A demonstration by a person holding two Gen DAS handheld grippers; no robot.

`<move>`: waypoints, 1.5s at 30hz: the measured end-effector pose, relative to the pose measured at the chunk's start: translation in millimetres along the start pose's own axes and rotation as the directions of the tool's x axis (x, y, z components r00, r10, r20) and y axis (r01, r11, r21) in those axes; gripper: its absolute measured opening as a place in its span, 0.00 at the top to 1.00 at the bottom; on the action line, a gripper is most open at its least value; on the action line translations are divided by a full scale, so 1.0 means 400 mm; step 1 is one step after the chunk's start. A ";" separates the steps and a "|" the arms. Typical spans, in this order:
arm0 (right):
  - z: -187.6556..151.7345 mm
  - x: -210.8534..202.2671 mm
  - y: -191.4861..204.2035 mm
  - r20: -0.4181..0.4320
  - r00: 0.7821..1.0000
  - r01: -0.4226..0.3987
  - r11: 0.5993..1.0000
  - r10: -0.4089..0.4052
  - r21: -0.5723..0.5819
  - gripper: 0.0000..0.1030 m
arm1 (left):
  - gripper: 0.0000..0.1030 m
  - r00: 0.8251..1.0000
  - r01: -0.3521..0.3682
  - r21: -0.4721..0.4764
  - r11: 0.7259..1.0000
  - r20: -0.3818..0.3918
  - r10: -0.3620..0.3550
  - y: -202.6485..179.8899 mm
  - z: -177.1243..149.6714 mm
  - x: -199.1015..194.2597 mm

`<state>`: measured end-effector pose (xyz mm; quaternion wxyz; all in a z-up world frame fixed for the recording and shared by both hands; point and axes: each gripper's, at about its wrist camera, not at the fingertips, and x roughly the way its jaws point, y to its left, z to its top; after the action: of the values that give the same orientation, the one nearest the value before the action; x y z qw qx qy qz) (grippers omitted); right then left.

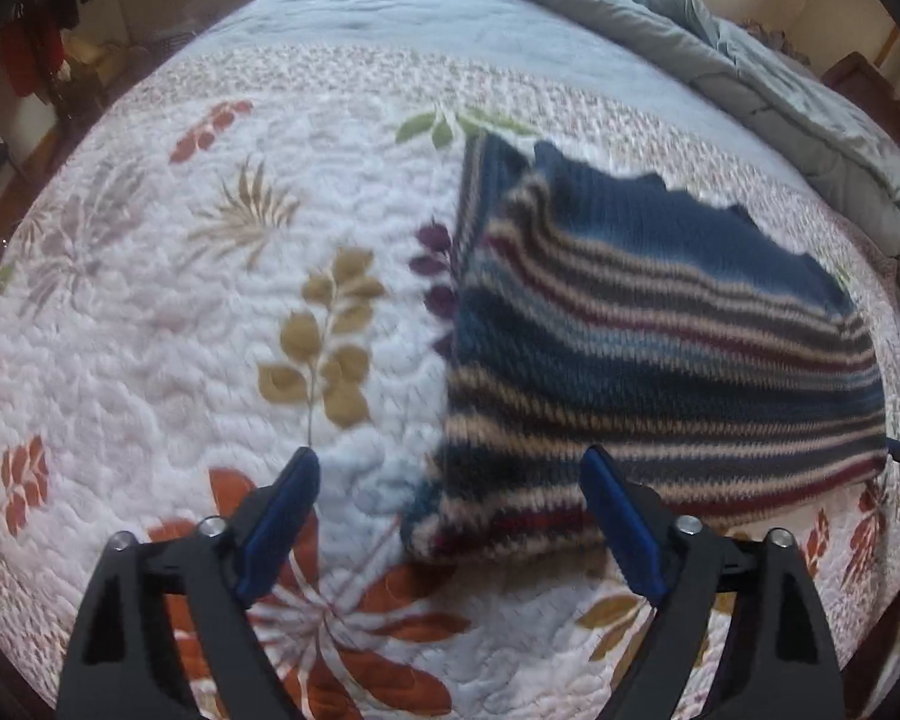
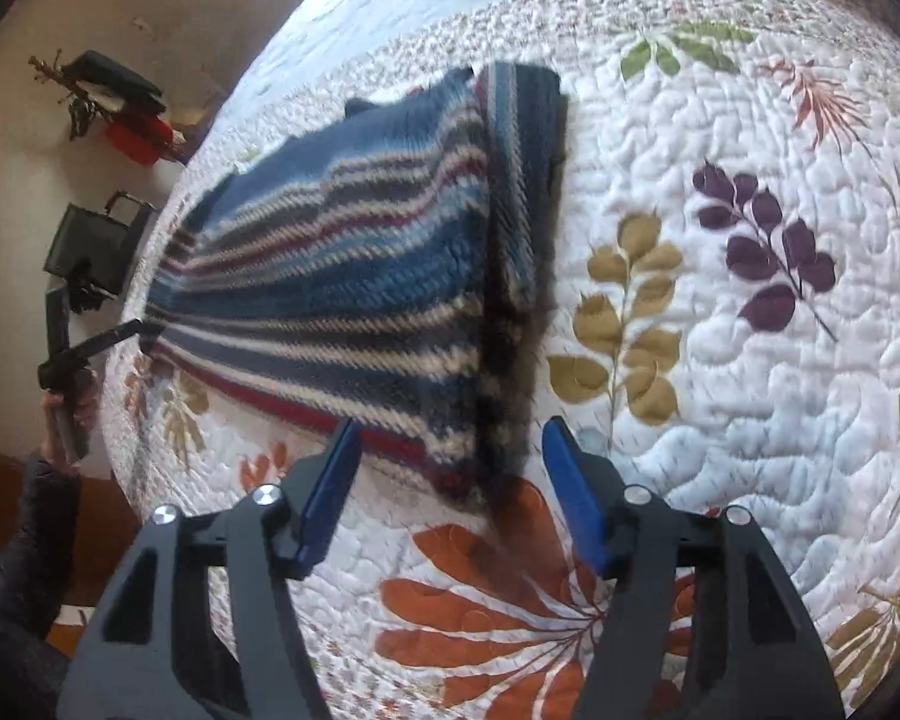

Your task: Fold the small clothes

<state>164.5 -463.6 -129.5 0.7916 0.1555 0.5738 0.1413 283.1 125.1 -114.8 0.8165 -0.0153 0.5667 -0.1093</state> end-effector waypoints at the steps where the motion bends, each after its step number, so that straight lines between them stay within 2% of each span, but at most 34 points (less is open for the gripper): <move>1: 0.009 -0.002 -0.005 0.004 1.000 -0.003 1.000 0.003 0.012 0.28 | 0.13 1.000 0.024 -0.015 1.000 -0.013 -0.025 0.004 0.015 0.010; 6: 0.065 0.043 -0.029 -0.028 0.998 -0.062 0.994 0.065 0.088 0.25 | 0.12 0.990 0.101 -0.076 0.992 -0.092 -0.108 0.013 0.058 0.093; 9: 0.080 0.078 -0.038 -0.051 0.995 -0.080 0.992 0.086 0.102 0.25 | 0.12 0.964 0.203 -0.124 0.971 -0.151 -0.221 0.013 0.069 0.148; 13: 0.084 0.123 -0.034 -0.082 0.981 -0.164 0.978 0.175 0.125 0.31 | 0.12 0.952 0.242 -0.082 0.967 -0.171 -0.253 -0.018 0.066 0.163; 14: 0.083 0.131 -0.028 -0.083 0.980 -0.173 0.978 0.183 0.118 0.31 | 0.12 0.942 0.274 -0.077 0.959 -0.180 -0.283 -0.026 0.067 0.165; 15: 0.081 0.137 -0.024 -0.081 0.978 -0.183 0.977 0.192 0.111 0.31 | 0.12 0.924 0.317 -0.080 0.945 -0.197 -0.327 -0.038 0.072 0.174; 16: 0.082 0.141 -0.023 -0.076 0.977 -0.189 0.976 0.197 0.108 0.31 | 0.12 0.920 0.326 -0.076 0.942 -0.205 -0.334 -0.048 0.070 0.175; 20: 0.079 0.146 -0.051 -0.058 0.968 -0.235 0.960 0.246 0.152 0.33 | 0.12 0.940 0.264 -0.009 0.965 -0.222 -0.259 -0.085 0.062 0.183; 21: 0.079 0.146 -0.055 -0.057 0.966 -0.240 0.958 0.252 0.157 0.35 | 0.14 0.944 0.252 -0.004 0.968 -0.220 -0.247 -0.090 0.060 0.180; 22: 0.079 0.146 -0.051 -0.057 0.969 -0.231 0.961 0.242 0.154 0.43 | 0.17 0.947 0.240 -0.006 0.971 -0.218 -0.236 -0.099 0.061 0.179; 23: 0.080 0.146 -0.045 -0.062 0.973 -0.212 0.966 0.223 0.146 0.55 | 0.30 0.952 0.221 -0.011 0.975 -0.215 -0.218 -0.103 0.061 0.175; 24: 0.079 0.144 -0.034 -0.069 0.974 -0.204 0.969 0.215 0.137 0.61 | 0.45 0.962 0.179 -0.017 0.984 -0.209 -0.178 -0.106 0.059 0.167; 25: 0.076 0.144 -0.028 -0.066 0.973 -0.212 0.968 0.222 0.135 0.72 | 0.52 0.965 0.159 -0.024 0.987 -0.206 -0.161 -0.103 0.059 0.165; 27: 0.074 0.140 -0.014 -0.055 0.972 -0.220 0.967 0.229 0.132 0.78 | 0.68 0.966 0.160 -0.055 0.986 -0.198 -0.168 -0.092 0.058 0.152; 29: 0.073 0.133 0.003 -0.041 0.979 -0.196 0.974 0.202 0.114 0.81 | 0.75 0.964 0.162 -0.077 0.984 -0.199 -0.175 -0.085 0.056 0.142; 34: 0.056 0.068 0.028 0.014 0.983 -0.183 0.979 0.182 0.093 0.85 | 0.79 0.960 0.195 -0.116 0.974 -0.181 -0.214 -0.079 0.041 0.094; 37: 0.035 0.016 0.035 0.018 0.987 -0.160 0.985 0.159 0.073 0.85 | 0.79 0.942 0.245 -0.125 0.962 -0.205 -0.266 -0.086 0.010 0.062; 41: -0.025 -0.063 0.006 0.001 0.994 -0.112 0.991 0.112 0.070 0.86 | 0.79 0.917 0.301 -0.081 0.950 -0.248 -0.312 -0.149 -0.054 0.033; 45: -0.124 -0.127 -0.042 -0.011 0.997 -0.080 0.992 0.082 0.100 0.87 | 0.79 0.906 0.328 -0.043 0.944 -0.267 -0.327 -0.215 -0.129 0.011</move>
<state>102.8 -495.1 -106.9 0.7721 0.2168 0.5793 0.1456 222.8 45.7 -124.5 0.7014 -0.0941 0.6621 -0.2466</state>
